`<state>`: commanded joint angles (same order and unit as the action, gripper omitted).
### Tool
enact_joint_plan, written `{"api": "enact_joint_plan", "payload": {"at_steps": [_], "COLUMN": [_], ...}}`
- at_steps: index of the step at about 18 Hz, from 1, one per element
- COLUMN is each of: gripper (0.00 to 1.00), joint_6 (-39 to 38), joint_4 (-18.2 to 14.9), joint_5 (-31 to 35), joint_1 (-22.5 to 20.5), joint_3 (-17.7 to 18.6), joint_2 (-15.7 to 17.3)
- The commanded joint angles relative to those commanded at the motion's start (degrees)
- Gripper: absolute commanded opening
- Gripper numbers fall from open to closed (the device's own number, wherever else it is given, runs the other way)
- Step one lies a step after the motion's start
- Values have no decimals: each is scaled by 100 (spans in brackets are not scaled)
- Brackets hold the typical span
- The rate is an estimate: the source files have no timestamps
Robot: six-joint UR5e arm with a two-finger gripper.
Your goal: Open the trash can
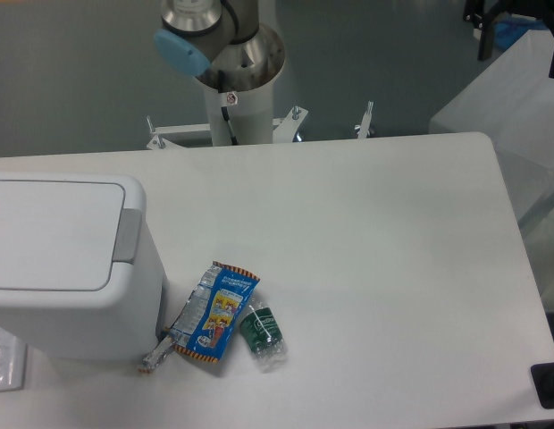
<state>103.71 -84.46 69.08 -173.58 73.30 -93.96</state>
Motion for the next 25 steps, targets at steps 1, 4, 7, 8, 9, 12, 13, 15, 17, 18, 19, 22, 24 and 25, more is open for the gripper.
{"api": "enact_joint_plan", "payload": {"at_steps": [1, 4, 7, 8, 9, 12, 13, 15, 17, 18, 19, 22, 24, 25], "gripper": [100, 100, 100, 100, 100, 100, 100, 100, 100, 100, 100, 100, 100, 100], "joint_6": [0, -44, -123, -219, -316, -475, -475, -483, -588, -780, -1052, -2001, -2389, -2539], "joint_4": [0, 0, 9, 9, 9, 9, 9, 0, 0, -9, 0, 26, 210, 246], "joint_5": [26, 26, 35, 18, -8, -26, -26, -26, -17, -17, -26, -9, 0, 9], "joint_1": [0, 17, 61, 79, 88, 97, 97, 114, 193, 254, 351, 719, 974, 1097], "joint_3": [9, -9, -9, -9, -9, -8, 0, -8, -9, 0, -8, -26, 9, 26], "joint_2": [0, 9, 17, 35, 53, 62, 70, 97, 140, 141, 149, 132, 132, 123]}}
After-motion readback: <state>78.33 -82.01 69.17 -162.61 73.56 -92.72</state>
